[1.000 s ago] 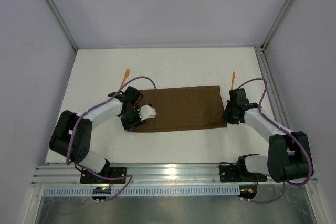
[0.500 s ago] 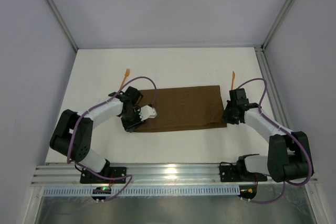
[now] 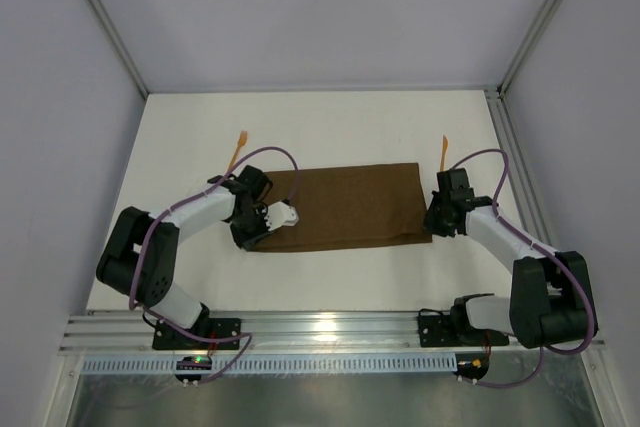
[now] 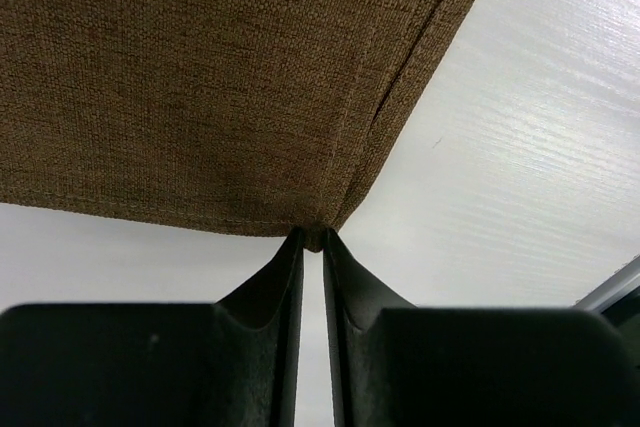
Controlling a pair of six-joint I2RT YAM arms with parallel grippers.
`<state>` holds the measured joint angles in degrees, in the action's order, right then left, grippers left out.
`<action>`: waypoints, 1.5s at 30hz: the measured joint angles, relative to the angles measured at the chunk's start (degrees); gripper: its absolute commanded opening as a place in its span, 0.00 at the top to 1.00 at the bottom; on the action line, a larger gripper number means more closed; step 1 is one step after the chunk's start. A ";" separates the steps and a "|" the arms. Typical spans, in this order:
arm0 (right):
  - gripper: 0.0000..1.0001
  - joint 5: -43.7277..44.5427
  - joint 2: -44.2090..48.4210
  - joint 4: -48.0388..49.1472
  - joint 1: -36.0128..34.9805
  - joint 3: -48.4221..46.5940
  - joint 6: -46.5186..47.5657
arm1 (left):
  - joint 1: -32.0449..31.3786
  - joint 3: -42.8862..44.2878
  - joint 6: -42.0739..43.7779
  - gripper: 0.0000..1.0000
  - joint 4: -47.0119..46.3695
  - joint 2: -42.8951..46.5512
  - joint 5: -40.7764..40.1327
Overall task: Fold the napkin into a case and place the utensils inside
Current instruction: Smooth out the rectangle-folded napkin at the center of the board.
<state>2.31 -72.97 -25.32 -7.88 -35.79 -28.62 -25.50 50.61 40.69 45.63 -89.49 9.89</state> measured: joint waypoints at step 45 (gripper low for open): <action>0.97 1.16 9.53 -9.42 0.00 3.87 -2.43 | -0.35 -1.86 -5.77 1.00 3.58 8.98 1.57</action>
<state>3.46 -63.44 -34.74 -7.88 -31.92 -31.05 -25.85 48.75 34.92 49.21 -80.51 11.46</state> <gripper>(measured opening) 0.039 0.012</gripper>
